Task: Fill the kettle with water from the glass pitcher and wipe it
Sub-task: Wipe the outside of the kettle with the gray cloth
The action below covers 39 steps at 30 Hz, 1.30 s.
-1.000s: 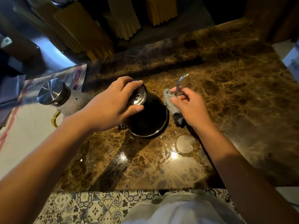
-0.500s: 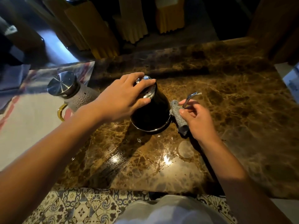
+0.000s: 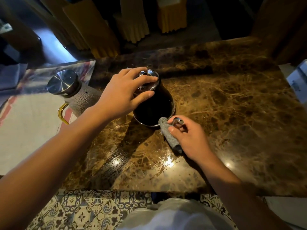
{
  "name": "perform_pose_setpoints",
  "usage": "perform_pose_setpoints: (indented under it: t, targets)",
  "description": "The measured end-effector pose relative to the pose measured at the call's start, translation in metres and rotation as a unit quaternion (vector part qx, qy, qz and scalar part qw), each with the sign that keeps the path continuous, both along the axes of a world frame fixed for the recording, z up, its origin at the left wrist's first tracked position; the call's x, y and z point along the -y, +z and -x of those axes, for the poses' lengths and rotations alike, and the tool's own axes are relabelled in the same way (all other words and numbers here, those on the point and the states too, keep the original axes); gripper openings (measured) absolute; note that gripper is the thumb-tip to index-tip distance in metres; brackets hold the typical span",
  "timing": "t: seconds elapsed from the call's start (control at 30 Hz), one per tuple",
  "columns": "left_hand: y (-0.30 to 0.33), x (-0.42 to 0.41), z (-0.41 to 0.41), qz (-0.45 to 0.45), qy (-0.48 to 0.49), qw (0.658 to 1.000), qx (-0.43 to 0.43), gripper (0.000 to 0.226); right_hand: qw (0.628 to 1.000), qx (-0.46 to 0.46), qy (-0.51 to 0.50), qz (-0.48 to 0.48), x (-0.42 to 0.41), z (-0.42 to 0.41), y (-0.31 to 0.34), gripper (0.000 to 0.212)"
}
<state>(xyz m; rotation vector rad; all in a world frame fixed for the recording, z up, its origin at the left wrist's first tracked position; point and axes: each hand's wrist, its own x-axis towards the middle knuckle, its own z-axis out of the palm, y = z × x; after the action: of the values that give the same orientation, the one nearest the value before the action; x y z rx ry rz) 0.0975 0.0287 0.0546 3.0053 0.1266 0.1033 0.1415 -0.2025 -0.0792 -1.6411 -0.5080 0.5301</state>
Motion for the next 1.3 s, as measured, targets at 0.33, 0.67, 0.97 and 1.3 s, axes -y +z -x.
perform_pose_setpoints:
  t: [0.33,0.67,0.97,1.3]
  targets:
    - [0.006,0.006,0.002,0.078,0.014,0.997,0.016,0.055,0.999,0.008,0.037,0.013,-0.001,0.012,0.004,0.017]
    - [0.013,0.022,-0.022,-0.028,0.04,0.998,-0.026,0.067,0.995,-0.031,0.09,-0.032,0.005,0.023,0.008,0.033]
    - [0.018,0.022,-0.024,-0.038,0.034,0.997,-0.053,0.07,0.996,-0.041,-0.068,-0.047,0.015,-0.001,0.023,0.022]
    - [0.018,0.025,-0.021,-0.068,0.038,0.996,-0.036,0.073,0.998,0.061,-0.019,-0.029,-0.019,0.023,-0.003,0.026]
